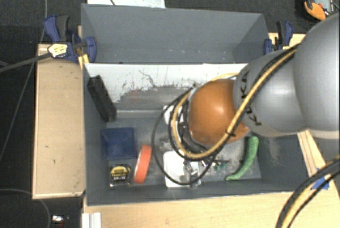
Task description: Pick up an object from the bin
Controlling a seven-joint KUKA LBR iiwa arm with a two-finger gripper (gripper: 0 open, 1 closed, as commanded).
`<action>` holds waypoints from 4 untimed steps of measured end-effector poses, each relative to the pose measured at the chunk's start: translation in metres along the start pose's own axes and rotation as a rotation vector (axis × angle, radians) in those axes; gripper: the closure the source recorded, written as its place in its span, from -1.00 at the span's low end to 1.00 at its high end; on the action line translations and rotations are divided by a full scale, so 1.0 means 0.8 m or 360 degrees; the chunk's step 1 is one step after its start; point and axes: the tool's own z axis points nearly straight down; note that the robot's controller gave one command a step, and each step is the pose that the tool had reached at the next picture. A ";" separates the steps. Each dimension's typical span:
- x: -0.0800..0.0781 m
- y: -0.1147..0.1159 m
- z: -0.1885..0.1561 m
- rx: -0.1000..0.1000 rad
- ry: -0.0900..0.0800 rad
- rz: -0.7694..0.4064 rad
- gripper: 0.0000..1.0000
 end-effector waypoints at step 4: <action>-0.003 -0.001 -0.030 0.0001 -0.0006 -0.0041 1.00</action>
Offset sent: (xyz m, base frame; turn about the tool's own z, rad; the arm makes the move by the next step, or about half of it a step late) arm 0.0019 0.0002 -0.0001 -0.0290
